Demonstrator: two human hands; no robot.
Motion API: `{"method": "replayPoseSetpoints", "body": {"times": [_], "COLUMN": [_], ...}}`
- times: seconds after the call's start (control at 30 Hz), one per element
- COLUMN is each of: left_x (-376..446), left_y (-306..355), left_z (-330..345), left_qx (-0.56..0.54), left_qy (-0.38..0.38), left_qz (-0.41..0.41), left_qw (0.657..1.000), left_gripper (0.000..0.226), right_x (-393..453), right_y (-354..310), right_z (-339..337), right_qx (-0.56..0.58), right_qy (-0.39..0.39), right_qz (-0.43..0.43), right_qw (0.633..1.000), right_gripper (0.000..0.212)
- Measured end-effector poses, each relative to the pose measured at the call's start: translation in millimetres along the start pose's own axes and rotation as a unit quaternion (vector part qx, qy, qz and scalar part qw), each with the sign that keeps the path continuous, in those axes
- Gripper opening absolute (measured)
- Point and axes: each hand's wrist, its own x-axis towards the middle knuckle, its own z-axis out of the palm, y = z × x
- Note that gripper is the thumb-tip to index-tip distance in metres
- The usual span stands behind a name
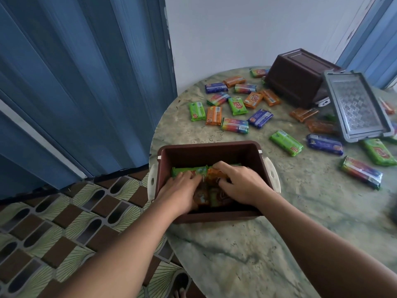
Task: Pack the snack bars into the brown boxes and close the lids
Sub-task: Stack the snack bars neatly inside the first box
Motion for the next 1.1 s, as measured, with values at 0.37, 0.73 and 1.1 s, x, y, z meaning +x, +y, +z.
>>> {"method": "replayPoseSetpoints", "body": {"times": [0.37,0.73,1.1], "left_x": [-4,-1,1], "left_y": [0,-2,-4], "left_z": [0,3,8], "left_qx": [-0.029,-0.026,-0.030], "left_qy": [0.044,0.050,0.061], "left_qz": [0.004,0.009,0.014], "left_qw": [0.999,0.998,0.998], "left_gripper": [0.054,0.056,0.062], "right_x": [10,9,9], "right_y": [8,7,12], "right_z": [10,8,15], "right_qx": [0.039,-0.051,-0.086], "right_qy": [-0.098,-0.097,-0.106], "right_qz": [0.084,0.030,-0.016], "right_qw": [0.991,0.994,0.990], "right_gripper": [0.047,0.040,0.072]}}
